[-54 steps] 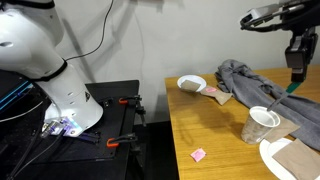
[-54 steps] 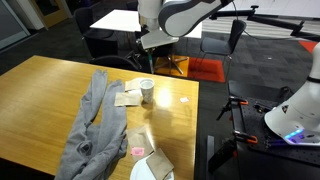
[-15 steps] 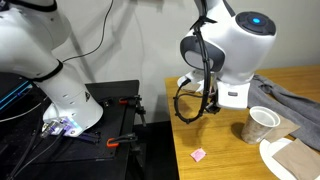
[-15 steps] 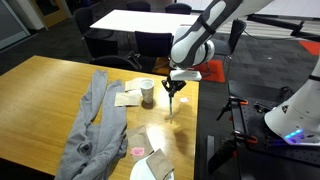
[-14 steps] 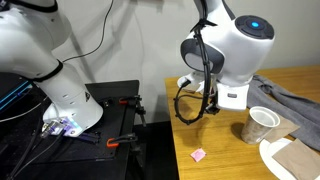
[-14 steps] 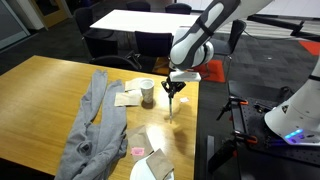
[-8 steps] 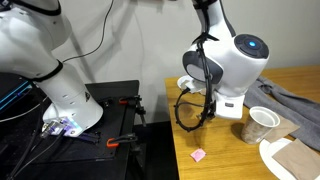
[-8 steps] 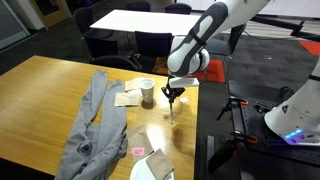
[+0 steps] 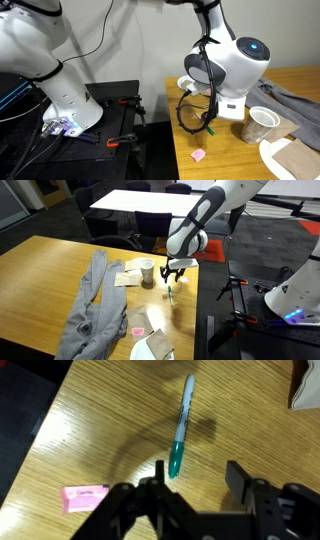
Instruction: Pick the pen from the cup and put it on the table
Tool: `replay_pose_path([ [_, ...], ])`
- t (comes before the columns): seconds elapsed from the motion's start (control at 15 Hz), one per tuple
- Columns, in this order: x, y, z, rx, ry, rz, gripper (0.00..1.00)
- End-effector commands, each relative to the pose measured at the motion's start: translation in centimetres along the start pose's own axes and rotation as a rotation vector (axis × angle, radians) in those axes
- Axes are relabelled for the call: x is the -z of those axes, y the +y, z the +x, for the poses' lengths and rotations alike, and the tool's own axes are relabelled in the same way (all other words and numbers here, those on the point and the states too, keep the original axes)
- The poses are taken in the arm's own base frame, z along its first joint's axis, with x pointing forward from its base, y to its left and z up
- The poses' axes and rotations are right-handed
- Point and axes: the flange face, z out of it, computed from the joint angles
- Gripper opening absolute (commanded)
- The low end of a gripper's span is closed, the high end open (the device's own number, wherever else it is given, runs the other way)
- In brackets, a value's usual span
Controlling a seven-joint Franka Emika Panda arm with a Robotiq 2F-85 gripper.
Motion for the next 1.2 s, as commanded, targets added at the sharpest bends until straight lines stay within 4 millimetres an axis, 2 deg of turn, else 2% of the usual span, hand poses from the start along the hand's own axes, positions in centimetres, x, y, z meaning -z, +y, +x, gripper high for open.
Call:
replay_pose_path([
  [0.0, 2.0, -1.1, -0.6, 0.018, 0.036, -0.008, 0.95],
  [0.07, 2.7, -1.3, -0.9, 0.024, 0.033, -0.013, 1.00],
  [0.33, 5.8, -2.5, -2.3, 0.045, 0.066, -0.025, 1.00],
  [0.67, 10.8, -3.6, -4.2, 0.034, 0.113, -0.008, 1.00],
  [1.13, 18.6, -4.3, -7.7, 0.109, 0.165, -0.086, 1.00],
])
